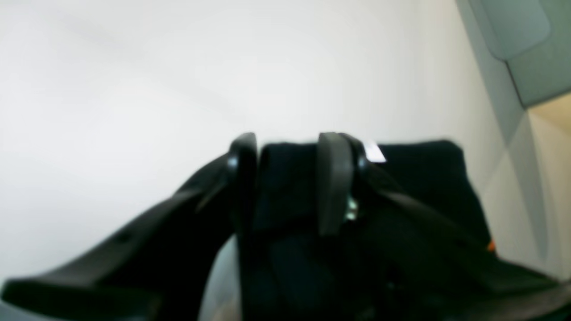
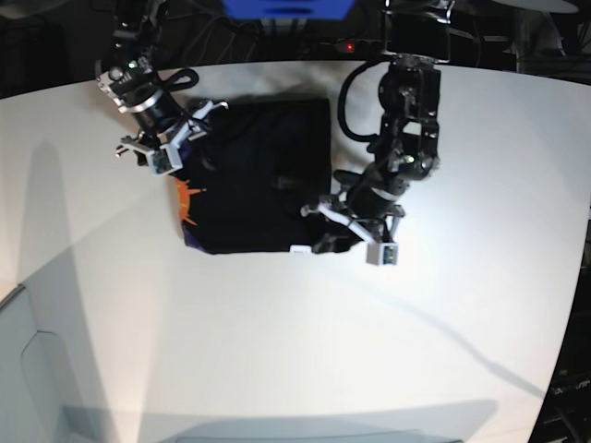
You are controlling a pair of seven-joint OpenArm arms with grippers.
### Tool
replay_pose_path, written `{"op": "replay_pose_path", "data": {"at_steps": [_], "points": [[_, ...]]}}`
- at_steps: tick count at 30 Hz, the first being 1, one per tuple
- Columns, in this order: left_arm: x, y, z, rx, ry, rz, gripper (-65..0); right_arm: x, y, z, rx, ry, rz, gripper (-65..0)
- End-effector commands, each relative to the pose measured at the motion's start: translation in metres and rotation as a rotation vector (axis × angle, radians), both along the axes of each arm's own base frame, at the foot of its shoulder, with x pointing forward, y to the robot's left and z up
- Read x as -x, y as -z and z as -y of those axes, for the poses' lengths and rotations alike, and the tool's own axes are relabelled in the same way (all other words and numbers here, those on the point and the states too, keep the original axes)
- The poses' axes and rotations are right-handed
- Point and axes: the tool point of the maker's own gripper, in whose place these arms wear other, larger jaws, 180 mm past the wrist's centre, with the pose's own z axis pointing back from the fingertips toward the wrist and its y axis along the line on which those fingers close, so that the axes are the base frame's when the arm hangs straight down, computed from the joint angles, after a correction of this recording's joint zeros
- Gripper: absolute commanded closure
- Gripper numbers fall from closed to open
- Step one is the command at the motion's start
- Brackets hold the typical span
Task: Fold the T-shirt properly
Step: 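Grasp the bundle edges with both grippers and straighten it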
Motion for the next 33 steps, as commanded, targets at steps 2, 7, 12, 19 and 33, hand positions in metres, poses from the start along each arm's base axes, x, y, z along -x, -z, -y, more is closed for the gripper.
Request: {"op": "replay_pose_path", "data": {"at_steps": [2,7,12,19,33], "points": [[-0.008,-0.008,0.008,0.017,0.02,0.025,-18.7,-0.006,-0.012,-0.003,-0.022,-0.007,0.049,-32.8],[-0.007,0.0,0.002,0.009,0.008,0.003,-5.1,-0.006,-0.012,-0.001,-0.016,-0.005,0.049,-32.8],[-0.01,0.002,-0.016,0.004,-0.038,-0.002,-1.3,-0.001,0.004,-0.002,-0.03,-0.004,0.005,-32.8],[-0.006,0.009,-0.048,0.002,-0.126,-0.022,-1.3,0.011,0.034,-0.005,-0.059,-0.001,-0.081,-32.8],[0.023,0.041,-0.073,-0.055,-0.145,-0.113,-7.6,0.009,0.043,-0.01,-0.116,0.012,-0.06,-32.8]]}}
